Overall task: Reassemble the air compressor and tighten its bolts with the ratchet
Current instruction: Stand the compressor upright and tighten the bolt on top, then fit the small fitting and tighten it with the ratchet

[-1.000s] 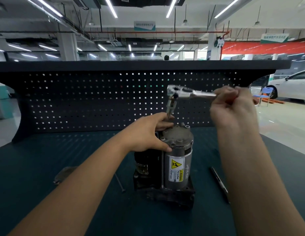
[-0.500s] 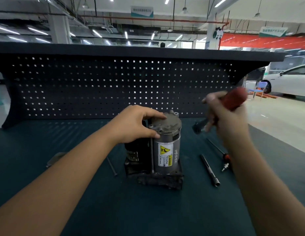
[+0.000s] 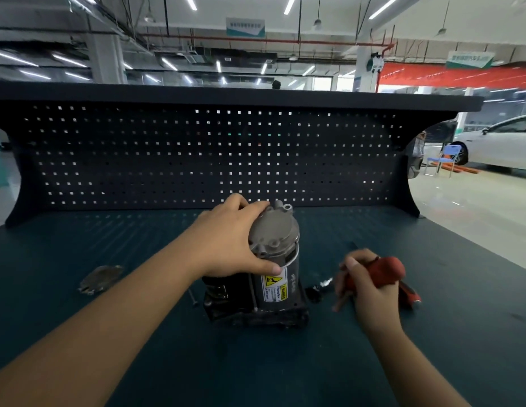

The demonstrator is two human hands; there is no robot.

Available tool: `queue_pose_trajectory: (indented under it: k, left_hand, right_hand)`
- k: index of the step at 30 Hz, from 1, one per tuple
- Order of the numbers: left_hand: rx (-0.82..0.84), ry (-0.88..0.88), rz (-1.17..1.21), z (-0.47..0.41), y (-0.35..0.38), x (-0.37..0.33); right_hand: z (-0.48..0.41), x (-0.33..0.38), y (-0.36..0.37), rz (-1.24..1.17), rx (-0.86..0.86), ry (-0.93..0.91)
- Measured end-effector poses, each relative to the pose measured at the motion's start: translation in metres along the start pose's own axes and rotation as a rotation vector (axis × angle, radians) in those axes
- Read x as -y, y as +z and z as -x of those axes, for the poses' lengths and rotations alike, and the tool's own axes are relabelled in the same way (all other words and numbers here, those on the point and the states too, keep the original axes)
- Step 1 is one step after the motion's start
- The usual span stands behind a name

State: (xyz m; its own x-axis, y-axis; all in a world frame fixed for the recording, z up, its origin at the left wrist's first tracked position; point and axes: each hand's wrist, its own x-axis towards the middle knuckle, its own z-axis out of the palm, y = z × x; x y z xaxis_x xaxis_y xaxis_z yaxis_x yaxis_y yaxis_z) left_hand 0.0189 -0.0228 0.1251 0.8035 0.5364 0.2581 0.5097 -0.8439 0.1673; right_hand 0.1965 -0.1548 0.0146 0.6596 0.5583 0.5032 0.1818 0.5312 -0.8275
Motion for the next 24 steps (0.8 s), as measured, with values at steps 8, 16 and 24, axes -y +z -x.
queue_pose_trajectory:
  k: [8, 16, 24]
  left_hand:
    - [-0.437, 0.041, -0.197, 0.069, 0.037, -0.026]
    - [-0.618, 0.195, -0.317, 0.109, 0.112, -0.037]
    - [-0.665, 0.237, -0.272, 0.107, 0.132, -0.025]
  right_hand:
    - [0.039, -0.008, 0.0, 0.087, 0.026, 0.005]
    - [0.07, 0.009, 0.003, 0.078, 0.274, -0.048]
    - [0.073, 0.017, 0.012, 0.127, 0.299, -0.021]
